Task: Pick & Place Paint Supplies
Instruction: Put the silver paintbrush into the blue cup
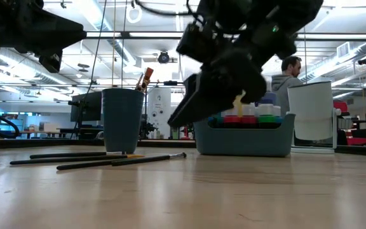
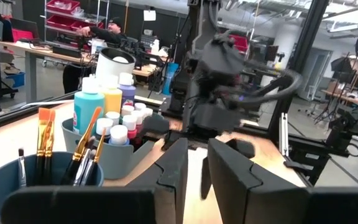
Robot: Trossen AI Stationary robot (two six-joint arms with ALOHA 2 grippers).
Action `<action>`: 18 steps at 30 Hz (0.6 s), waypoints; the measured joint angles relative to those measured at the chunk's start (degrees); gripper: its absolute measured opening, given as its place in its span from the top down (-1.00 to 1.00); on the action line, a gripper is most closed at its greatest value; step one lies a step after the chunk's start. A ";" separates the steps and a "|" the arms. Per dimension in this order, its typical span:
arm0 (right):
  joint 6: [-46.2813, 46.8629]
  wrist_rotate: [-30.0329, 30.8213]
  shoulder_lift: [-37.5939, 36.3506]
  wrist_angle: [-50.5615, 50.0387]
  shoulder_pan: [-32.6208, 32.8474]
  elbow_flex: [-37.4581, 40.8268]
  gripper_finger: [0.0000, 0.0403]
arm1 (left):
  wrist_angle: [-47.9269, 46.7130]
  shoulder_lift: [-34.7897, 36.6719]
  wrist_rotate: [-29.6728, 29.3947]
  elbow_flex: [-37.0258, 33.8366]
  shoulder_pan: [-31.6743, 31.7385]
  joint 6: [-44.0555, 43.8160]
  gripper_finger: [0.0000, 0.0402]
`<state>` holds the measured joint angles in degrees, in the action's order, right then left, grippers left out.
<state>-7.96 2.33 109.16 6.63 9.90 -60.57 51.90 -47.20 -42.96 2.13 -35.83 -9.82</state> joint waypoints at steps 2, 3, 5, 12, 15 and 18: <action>-0.75 -0.04 1.02 0.82 -0.46 0.01 0.09 | -0.14 0.00 0.02 0.02 -0.02 -0.01 0.64; -1.45 0.31 1.24 0.42 -0.56 0.02 0.09 | -0.16 0.00 -0.09 0.02 -0.01 0.08 0.64; -2.90 0.83 1.72 0.63 -0.71 0.06 0.09 | -0.20 -0.01 -0.35 0.02 0.00 0.24 0.64; -6.08 0.59 1.80 3.03 -1.85 0.06 0.09 | -1.39 -0.02 -1.25 0.02 0.00 -0.89 0.64; -5.97 -1.16 1.80 4.02 -2.76 0.04 0.09 | -1.41 -0.02 -1.19 0.02 -0.02 -1.98 0.64; -5.95 -1.31 1.80 3.83 -3.11 0.04 0.09 | -1.44 -0.02 -1.15 0.02 -0.02 -2.08 0.64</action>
<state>-13.91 1.02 110.96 10.46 6.79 -60.53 50.46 -47.22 -44.11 2.15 -35.86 -11.90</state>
